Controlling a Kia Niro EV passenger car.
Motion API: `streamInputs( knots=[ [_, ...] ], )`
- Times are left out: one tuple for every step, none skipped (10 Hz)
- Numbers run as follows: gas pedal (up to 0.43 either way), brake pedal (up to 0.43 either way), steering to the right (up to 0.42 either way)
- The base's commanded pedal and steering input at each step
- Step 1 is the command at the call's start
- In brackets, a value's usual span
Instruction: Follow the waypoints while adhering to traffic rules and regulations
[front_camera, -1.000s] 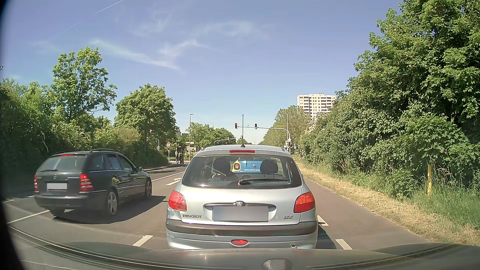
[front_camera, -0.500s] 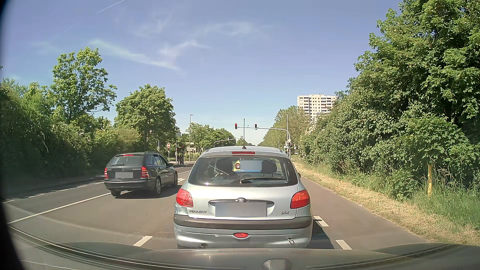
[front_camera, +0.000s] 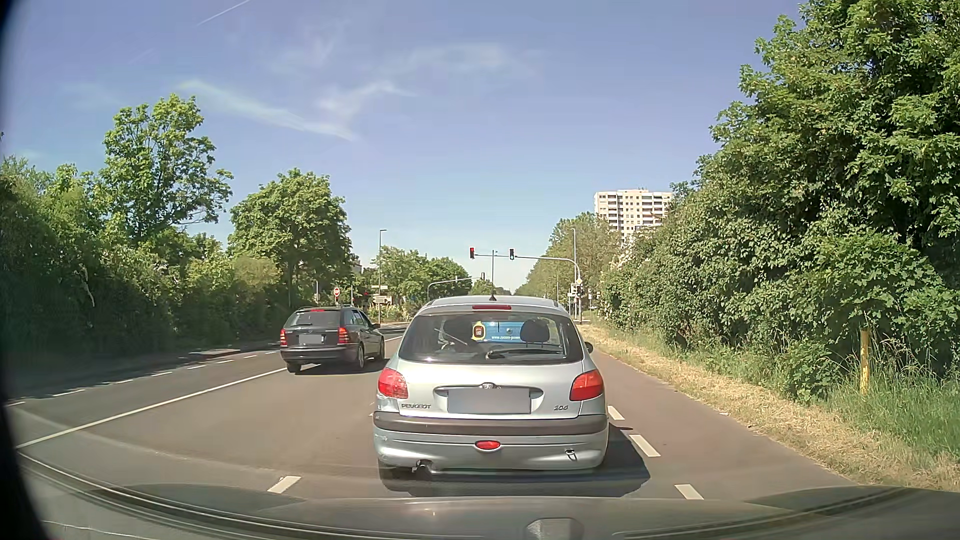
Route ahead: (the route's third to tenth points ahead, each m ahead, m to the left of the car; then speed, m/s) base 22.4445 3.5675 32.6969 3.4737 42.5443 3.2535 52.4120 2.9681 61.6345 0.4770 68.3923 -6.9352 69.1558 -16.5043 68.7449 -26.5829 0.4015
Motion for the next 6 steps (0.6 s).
streamInputs(
  knots=[
    [0.11, 0.03, 0.0],
    [0.138, 0.03, -0.001],
    [0.157, 0.03, -0.001],
    [0.177, 0.03, 0.0],
    [0.197, 0.03, -0.001],
    [0.209, 0.03, 0.0]
  ],
)
